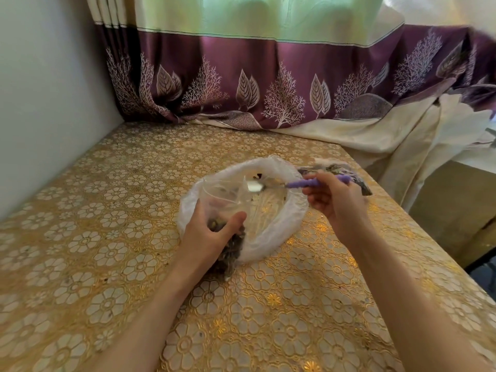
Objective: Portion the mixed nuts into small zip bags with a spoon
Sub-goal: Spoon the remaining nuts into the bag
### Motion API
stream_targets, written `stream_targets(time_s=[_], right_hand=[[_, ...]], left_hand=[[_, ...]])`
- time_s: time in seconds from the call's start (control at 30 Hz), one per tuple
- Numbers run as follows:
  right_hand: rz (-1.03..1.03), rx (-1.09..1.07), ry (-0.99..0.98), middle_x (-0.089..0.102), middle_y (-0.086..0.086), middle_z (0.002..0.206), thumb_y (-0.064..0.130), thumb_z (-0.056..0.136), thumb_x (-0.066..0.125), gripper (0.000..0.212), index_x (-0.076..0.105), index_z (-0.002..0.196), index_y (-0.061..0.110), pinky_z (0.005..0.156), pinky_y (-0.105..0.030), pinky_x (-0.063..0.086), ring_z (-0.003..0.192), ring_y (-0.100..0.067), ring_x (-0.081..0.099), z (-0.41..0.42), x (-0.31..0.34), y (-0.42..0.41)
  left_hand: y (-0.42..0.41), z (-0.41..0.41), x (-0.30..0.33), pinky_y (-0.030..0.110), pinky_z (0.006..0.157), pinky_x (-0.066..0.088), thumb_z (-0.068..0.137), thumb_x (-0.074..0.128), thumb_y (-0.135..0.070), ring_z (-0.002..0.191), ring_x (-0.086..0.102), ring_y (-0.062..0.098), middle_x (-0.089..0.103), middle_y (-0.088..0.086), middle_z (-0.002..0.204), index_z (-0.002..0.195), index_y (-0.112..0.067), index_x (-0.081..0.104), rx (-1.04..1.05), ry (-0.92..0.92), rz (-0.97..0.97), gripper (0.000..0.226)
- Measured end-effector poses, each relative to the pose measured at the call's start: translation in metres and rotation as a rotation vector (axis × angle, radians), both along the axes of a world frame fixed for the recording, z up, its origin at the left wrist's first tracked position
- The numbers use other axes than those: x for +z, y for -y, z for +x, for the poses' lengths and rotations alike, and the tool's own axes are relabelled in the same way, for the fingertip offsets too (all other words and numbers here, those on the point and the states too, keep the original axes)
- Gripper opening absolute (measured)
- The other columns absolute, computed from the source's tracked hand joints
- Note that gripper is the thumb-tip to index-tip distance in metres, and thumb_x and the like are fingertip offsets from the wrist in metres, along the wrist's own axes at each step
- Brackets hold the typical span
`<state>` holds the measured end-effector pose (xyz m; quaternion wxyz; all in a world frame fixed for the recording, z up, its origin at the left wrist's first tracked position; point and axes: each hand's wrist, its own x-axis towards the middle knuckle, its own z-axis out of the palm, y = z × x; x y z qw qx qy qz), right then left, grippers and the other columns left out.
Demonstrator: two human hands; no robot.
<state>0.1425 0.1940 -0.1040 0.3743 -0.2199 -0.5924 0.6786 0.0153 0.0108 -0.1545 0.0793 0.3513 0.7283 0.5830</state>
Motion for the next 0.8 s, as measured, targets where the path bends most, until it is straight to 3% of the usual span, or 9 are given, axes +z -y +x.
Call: stream_targets(time_s=[0.2,0.37,0.5,0.6,0.7,0.8], right_hand=[[0.129,-0.081,0.196,0.069,-0.007,0.057,0.008,0.091,0.05,0.047,0.07,0.049,0.009,0.042,-0.018,0.037,0.046,-0.009,0.053,-0.005,-0.019,-0.003],[0.118,-0.035,0.169,0.071,-0.01,0.063,0.008,0.092,0.05,0.049,0.068,0.047,0.009,0.042,-0.018,0.037,0.049,-0.011,0.053,-0.02,-0.018,-0.005],[0.105,-0.02,0.166,0.073,-0.012,0.07,0.009,0.093,0.049,0.042,0.068,0.056,0.007,0.045,-0.019,0.039,0.053,-0.012,0.052,-0.033,-0.02,-0.005],[0.056,-0.058,0.161,0.073,-0.014,0.074,0.012,0.095,0.048,0.039,0.067,0.063,0.003,0.047,-0.019,0.04,0.055,-0.012,0.053,-0.043,-0.024,-0.009],[-0.006,-0.138,0.143,0.074,-0.009,0.07,0.016,0.096,0.05,0.038,0.067,0.063,0.008,0.048,-0.017,0.046,0.055,-0.012,0.057,-0.052,-0.028,-0.013],[-0.03,-0.211,0.125,0.073,-0.008,0.068,0.019,0.097,0.051,0.044,0.067,0.056,0.012,0.054,-0.021,0.05,0.056,-0.014,0.06,-0.059,-0.034,-0.016]], left_hand=[[-0.003,-0.004,-0.003,-0.003,0.066,0.038,0.068,0.063,-0.056,0.087,0.054,-0.02,0.054,-0.045,0.091,0.097,-0.039,0.047,0.025,0.007,0.081,0.037],[-0.004,-0.006,-0.005,0.0,0.067,0.041,0.069,0.064,-0.055,0.086,0.056,-0.017,0.057,-0.041,0.09,0.098,-0.038,0.048,0.017,0.02,0.1,0.037],[-0.005,-0.007,-0.005,0.015,0.071,0.048,0.07,0.064,-0.056,0.085,0.062,-0.008,0.062,-0.034,0.093,0.105,-0.037,0.048,0.005,0.045,0.092,0.044],[-0.005,-0.007,-0.005,0.025,0.08,0.05,0.066,0.065,-0.065,0.091,0.061,-0.006,0.059,-0.038,0.097,0.121,-0.026,0.048,0.022,0.028,0.091,0.07],[-0.005,-0.009,-0.006,0.032,0.087,0.05,0.062,0.065,-0.07,0.098,0.062,0.005,0.065,-0.014,0.109,0.127,-0.019,0.044,0.025,0.043,0.074,0.085],[-0.005,-0.009,-0.008,0.024,0.082,0.049,0.066,0.065,-0.066,0.098,0.063,0.007,0.066,-0.006,0.106,0.127,-0.02,0.045,0.02,0.052,0.071,0.079]])
